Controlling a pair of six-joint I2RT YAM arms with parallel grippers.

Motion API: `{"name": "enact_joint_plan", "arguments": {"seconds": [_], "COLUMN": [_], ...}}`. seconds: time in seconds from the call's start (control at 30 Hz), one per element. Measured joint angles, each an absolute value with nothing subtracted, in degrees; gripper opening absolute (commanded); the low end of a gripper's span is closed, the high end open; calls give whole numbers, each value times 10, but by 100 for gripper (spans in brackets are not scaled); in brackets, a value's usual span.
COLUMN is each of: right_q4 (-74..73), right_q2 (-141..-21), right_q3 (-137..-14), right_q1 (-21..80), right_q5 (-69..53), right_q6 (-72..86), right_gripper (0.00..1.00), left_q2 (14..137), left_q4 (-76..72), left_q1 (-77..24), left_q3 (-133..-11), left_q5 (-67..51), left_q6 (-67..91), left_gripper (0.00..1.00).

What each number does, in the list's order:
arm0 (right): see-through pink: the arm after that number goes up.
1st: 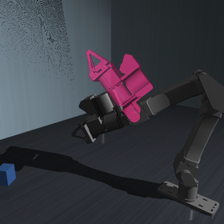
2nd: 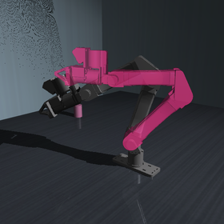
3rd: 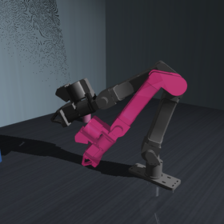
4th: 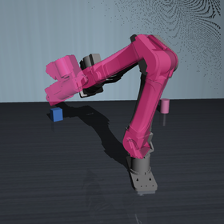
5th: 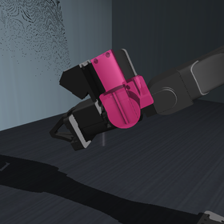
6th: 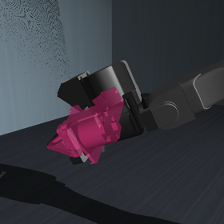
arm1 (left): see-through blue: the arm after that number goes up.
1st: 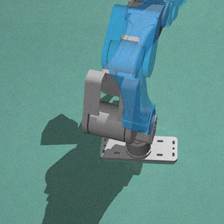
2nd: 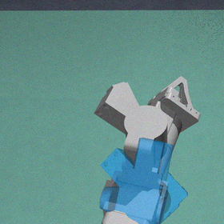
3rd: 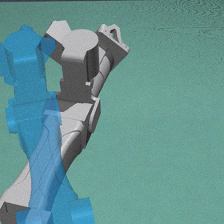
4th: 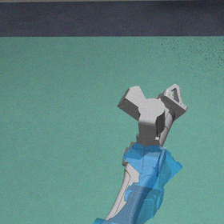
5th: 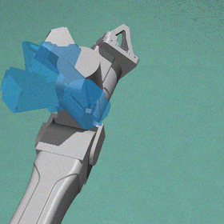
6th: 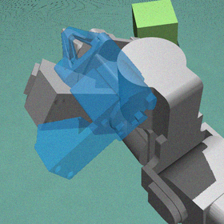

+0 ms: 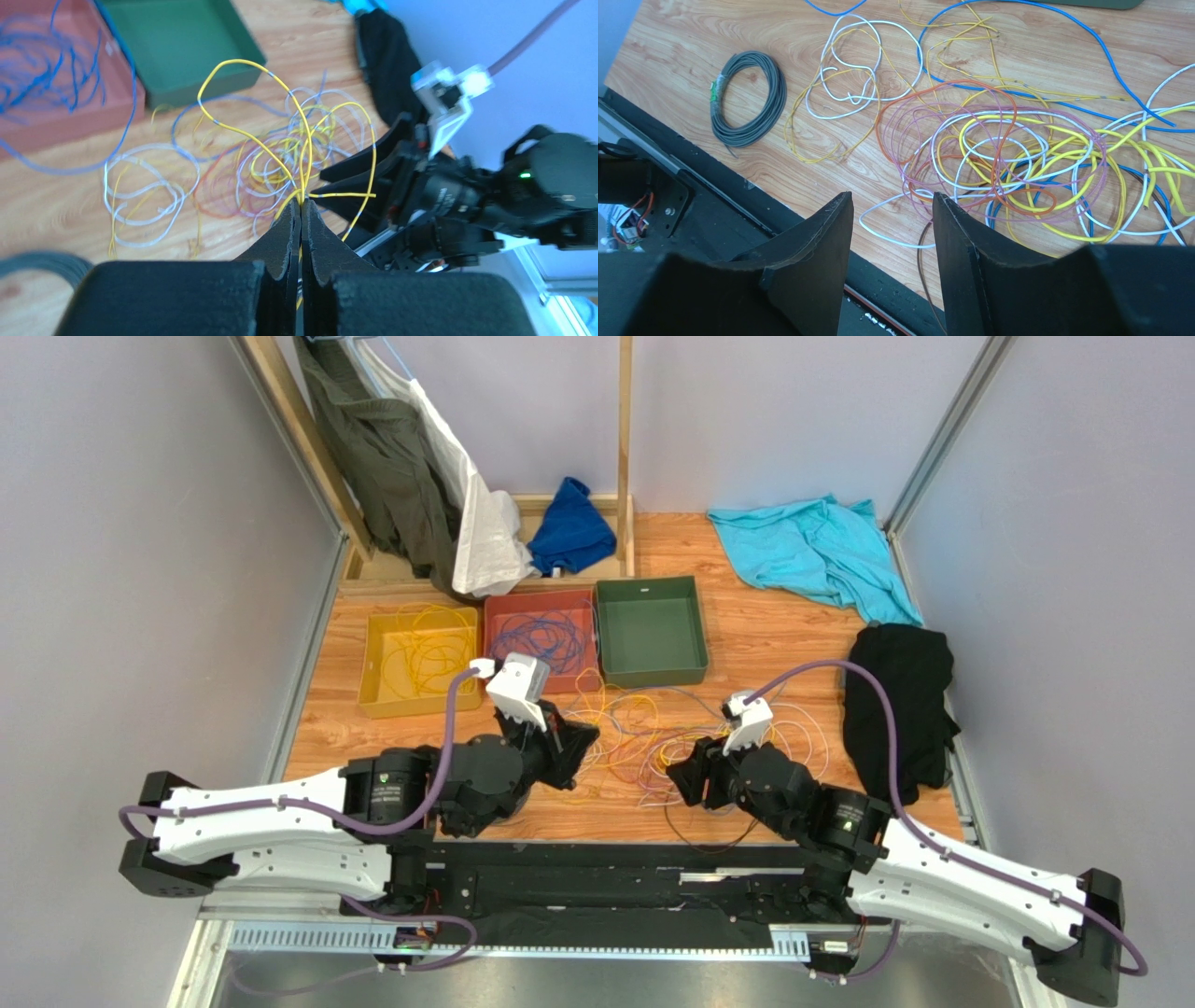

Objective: Untangle the cables

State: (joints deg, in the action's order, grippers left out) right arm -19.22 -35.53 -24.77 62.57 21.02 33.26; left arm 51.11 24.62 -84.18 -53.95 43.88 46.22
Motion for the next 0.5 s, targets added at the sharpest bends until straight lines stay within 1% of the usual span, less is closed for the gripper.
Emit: {"name": "enact_joint_plan", "arguments": {"seconds": [0.07,0.17,0.37,0.5], "right_q4": [-201,-213,-237,-248], "right_q2": [-335,-294,-192,-175], "right_q3": [-248,-248,-248,-247], "right_q1": [626,626,626,626], "right_q5": [210,209,211,211], "right_q6": [333,334,334,334], "right_gripper": [49,49,49,50], "left_q2": [528,554,549,492], "left_q4": [244,238,251,270], "left_q1": [-843,-844,-844,-810], "left_q3": [-590,-627,-619,-585], "left_q5": [430,419,437,455], "left_q6": [417,372,344,350], "left_gripper": [0,0,0,0]}}
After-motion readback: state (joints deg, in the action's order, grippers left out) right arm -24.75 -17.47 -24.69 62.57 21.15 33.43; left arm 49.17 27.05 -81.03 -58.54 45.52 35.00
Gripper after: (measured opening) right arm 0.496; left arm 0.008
